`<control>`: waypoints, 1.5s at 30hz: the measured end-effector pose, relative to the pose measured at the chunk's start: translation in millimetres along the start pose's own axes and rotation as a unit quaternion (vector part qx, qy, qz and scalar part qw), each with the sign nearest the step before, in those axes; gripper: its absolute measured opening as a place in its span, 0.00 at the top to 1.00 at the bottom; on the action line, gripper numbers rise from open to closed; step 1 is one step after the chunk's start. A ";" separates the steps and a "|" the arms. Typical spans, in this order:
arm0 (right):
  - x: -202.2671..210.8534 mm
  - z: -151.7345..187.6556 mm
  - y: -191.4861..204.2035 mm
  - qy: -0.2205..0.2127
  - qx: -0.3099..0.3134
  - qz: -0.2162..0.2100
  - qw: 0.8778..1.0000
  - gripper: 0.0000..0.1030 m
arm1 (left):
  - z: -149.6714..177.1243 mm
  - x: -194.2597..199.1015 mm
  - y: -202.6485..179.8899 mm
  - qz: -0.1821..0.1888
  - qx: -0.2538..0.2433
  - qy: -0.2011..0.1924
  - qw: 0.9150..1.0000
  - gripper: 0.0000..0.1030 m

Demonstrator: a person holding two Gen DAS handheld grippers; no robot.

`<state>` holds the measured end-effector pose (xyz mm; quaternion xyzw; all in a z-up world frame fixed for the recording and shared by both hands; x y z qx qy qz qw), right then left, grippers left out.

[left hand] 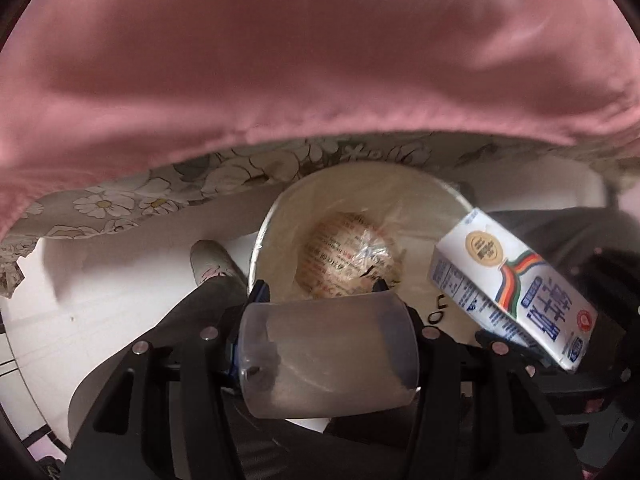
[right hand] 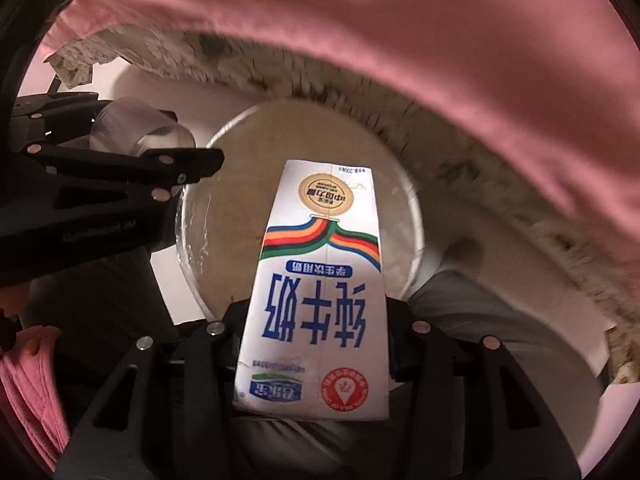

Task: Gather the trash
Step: 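Open the right tool dropping the carton into the bowl while the left tool releases the cup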

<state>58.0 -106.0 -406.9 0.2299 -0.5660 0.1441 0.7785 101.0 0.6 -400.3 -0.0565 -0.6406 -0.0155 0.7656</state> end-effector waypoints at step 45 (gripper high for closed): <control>-99.8 -29.9 -25.5 0.151 -0.050 -0.033 0.987 0.41 | -21.2 -126.1 5.6 0.072 0.047 0.135 0.987 0.32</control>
Point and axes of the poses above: each gripper's, at about its wrist camera, not at the fingertips, and x roughly against the way its jaws point, y to its left, z to its underside, the point moved 10 cm from there along -x, roughly the way its jaws point, and after that the axes turned 11 degrees about y, right-handed, at the moved point
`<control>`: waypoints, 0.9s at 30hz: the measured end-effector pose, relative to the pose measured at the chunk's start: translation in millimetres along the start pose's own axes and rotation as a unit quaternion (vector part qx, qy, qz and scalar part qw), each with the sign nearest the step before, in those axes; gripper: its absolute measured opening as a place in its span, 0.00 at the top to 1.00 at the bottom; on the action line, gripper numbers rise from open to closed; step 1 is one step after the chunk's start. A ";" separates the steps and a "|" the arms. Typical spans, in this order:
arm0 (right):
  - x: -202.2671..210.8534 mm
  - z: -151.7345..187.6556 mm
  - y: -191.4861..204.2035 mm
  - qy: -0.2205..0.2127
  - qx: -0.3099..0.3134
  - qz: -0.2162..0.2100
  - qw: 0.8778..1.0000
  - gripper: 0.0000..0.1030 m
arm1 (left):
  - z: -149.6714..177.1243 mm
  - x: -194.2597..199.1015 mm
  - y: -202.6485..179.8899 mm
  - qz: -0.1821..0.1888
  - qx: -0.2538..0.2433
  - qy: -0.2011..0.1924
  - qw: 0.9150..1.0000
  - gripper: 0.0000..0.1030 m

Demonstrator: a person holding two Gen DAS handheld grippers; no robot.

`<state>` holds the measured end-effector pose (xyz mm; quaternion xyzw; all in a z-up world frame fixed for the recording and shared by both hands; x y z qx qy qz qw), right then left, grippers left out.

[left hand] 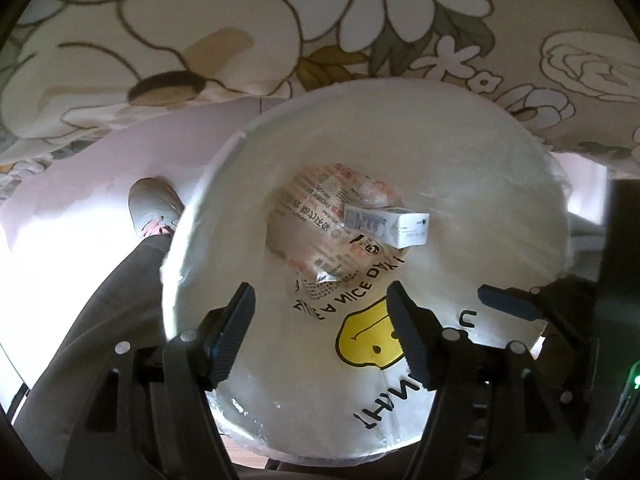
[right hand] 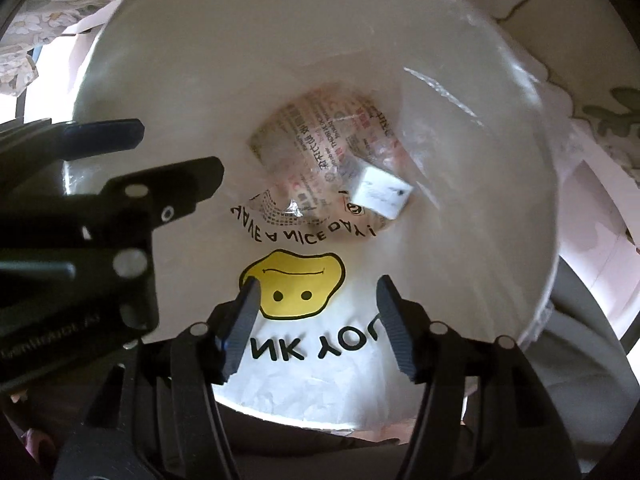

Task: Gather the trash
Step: 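Open the right tool dropping the carton into the bowl while the left tool releases the cup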

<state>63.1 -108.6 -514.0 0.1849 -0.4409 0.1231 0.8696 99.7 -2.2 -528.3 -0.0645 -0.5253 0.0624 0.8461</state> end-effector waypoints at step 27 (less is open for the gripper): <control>104.9 89.9 25.5 -0.141 0.078 0.068 0.985 0.41 | 108.6 128.0 -26.6 -0.057 -0.062 -0.162 0.983 0.32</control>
Point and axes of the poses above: each gripper's, at about its wrist camera, not at the fingertips, and x roughly against the way its jaws point, y to its left, z to its underside, the point moved 10 cm from there along -x, roughly the way its jaws point, and after that the axes turned 11 degrees about y, right-handed, at the moved point
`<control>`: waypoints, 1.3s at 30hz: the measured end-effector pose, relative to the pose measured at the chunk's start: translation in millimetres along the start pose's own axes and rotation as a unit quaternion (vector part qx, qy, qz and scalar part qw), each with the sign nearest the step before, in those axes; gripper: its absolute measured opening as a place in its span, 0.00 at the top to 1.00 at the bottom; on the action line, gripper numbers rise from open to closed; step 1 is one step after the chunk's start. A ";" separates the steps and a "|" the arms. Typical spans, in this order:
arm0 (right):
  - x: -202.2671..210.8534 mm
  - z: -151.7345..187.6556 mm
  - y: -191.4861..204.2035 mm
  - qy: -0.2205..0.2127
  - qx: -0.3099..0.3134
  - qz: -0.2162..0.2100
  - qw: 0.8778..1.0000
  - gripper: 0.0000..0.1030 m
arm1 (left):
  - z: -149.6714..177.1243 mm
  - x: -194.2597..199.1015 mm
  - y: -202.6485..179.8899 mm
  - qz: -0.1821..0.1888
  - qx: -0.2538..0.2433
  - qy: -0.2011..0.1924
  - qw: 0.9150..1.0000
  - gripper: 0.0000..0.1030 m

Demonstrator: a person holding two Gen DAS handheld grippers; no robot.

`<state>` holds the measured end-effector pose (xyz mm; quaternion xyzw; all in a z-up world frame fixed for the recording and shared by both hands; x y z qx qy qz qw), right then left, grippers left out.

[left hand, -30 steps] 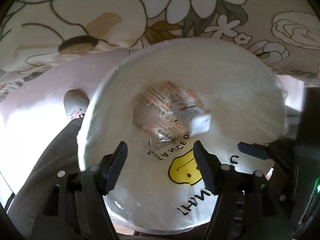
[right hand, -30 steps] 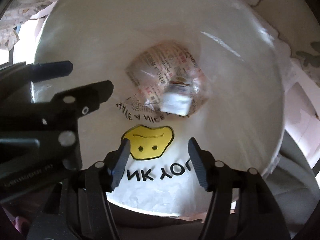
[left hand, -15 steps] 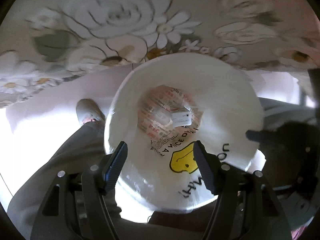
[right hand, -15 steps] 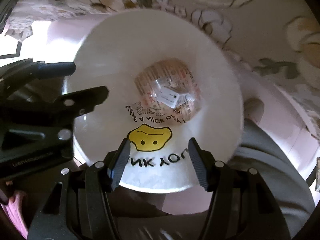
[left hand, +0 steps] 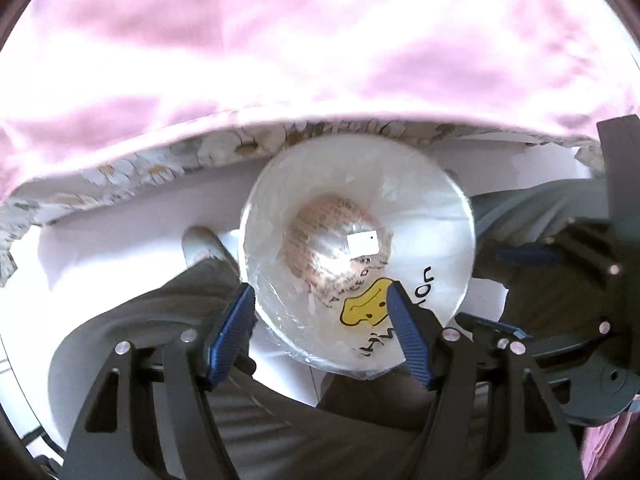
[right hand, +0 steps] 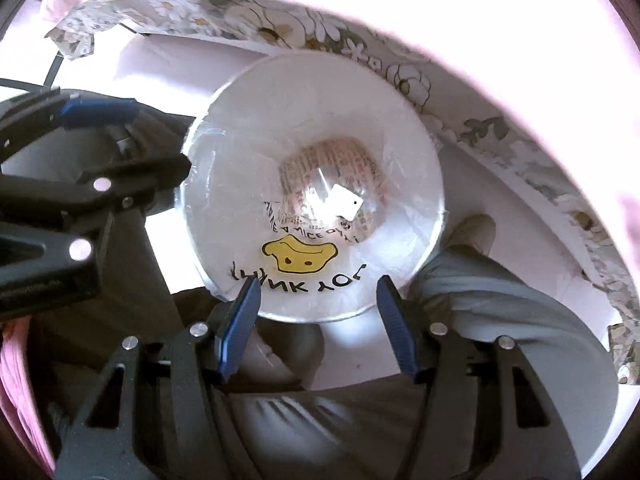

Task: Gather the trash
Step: 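Open the right tool dropping the carton into the bowl while the left tool releases the cup, then move both open tools back toward the items on the bed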

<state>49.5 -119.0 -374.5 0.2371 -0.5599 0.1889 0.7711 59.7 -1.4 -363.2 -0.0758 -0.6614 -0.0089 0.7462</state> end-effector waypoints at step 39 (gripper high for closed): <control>322.3 -22.7 -87.0 -0.368 -0.048 0.080 0.925 0.30 | -114.2 264.7 -22.5 0.006 -0.038 -0.248 0.968 0.25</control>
Point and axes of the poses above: each gripper's, at about its wrist camera, not at the fingertips, and x roughly against the way its jaws point, y to its left, z to its underside, the point moved 10 cm from there along -x, roughly the way its jaws point, and after that the axes turned 11 degrees about y, right-handed, at the moved point
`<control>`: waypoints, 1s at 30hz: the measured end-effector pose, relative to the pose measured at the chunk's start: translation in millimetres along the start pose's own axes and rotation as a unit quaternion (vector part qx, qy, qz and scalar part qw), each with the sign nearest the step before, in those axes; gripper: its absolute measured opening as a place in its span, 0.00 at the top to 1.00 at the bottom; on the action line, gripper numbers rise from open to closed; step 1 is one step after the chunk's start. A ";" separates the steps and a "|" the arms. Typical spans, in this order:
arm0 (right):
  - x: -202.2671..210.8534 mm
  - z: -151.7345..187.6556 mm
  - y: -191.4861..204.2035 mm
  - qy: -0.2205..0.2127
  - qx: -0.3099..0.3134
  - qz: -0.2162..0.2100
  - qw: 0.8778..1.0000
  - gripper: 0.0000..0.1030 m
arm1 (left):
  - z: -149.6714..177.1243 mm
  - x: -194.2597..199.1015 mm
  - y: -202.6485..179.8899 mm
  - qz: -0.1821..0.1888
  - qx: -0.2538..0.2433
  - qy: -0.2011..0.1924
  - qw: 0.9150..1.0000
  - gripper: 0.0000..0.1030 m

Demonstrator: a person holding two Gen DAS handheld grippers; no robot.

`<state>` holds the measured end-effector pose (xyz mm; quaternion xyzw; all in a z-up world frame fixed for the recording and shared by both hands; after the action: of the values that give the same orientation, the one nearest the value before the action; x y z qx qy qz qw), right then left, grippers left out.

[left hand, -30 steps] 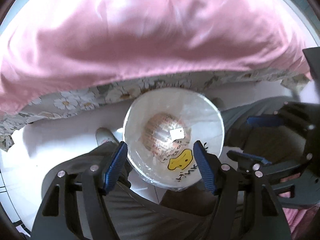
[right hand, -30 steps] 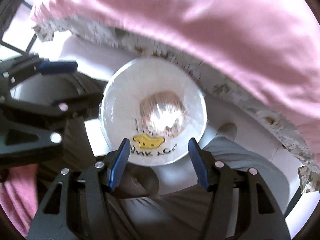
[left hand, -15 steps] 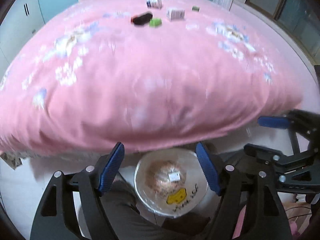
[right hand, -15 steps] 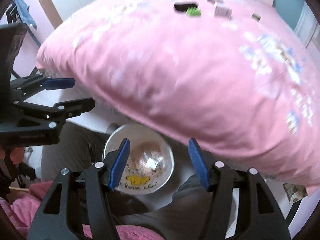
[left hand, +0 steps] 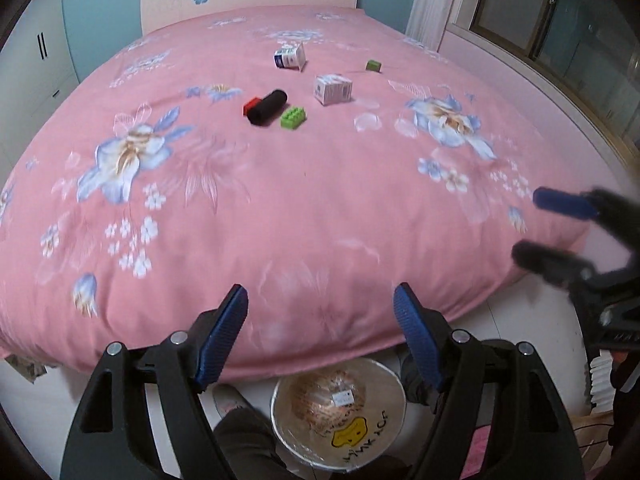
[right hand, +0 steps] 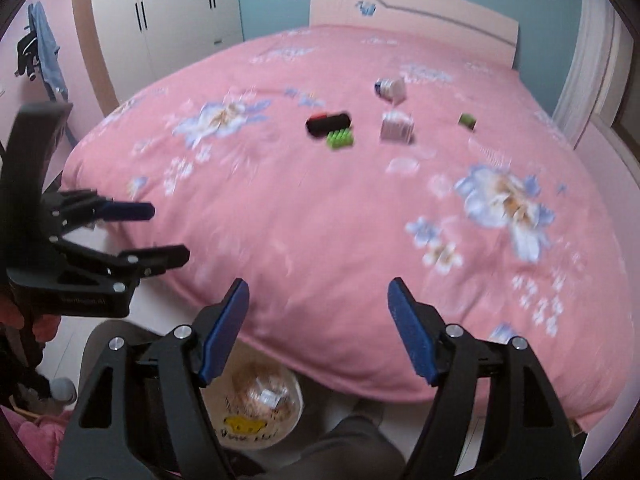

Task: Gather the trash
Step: 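Move both open tools back toward the items on the bed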

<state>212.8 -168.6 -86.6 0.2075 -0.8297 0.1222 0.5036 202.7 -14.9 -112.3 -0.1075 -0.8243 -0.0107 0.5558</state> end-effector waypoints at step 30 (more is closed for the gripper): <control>-82.3 -138.0 -94.0 -0.023 -0.044 0.018 0.999 0.30 | -135.7 -89.3 30.7 0.019 -0.010 0.012 1.000 0.25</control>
<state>398.5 -176.6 -96.3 0.1729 -0.8491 0.0902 0.4910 364.6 -18.3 -145.6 -0.1291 -0.8152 -0.0098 0.5645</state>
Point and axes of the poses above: each gripper's, at about its wrist camera, not at the fingertips, and x roughly against the way its jaws point, y to its left, z to its underside, the point moved 10 cm from there along -x, roughly the way its jaws point, and after that the axes turned 11 degrees about y, right-handed, at the moved point
